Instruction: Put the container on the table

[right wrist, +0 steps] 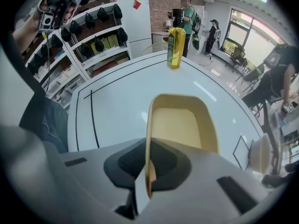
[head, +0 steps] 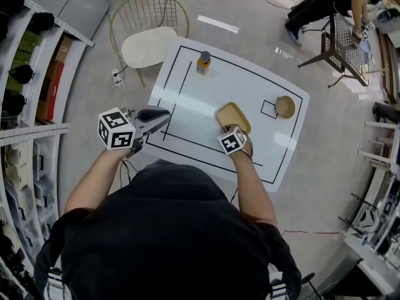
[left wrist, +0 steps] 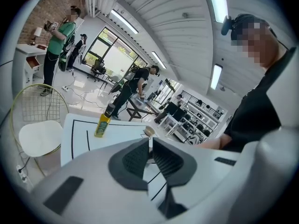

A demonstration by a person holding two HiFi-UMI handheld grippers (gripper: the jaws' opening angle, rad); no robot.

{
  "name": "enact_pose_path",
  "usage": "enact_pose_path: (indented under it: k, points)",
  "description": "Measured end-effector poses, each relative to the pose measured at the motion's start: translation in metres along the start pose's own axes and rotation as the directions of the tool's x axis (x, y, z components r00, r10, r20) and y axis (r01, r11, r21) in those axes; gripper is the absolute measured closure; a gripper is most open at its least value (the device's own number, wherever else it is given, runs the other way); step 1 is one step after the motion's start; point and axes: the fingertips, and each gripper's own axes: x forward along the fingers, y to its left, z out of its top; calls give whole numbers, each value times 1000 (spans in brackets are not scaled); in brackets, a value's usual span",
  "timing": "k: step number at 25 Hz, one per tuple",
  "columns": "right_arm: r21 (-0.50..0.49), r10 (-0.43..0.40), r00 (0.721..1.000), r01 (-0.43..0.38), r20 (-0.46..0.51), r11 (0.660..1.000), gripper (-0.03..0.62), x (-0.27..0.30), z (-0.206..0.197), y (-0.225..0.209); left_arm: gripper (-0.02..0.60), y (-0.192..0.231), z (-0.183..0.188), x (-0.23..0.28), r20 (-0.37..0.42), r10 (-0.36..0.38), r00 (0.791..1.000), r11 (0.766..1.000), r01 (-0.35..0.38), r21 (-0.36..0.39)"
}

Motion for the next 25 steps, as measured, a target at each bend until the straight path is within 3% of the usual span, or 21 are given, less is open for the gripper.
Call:
enact_pose_path:
  k: [25]
  points:
    - [11, 12, 999, -12, -31, 1000, 580, 14, -3, 2, 551, 13, -10, 9, -23, -27, 999, 999, 26, -27]
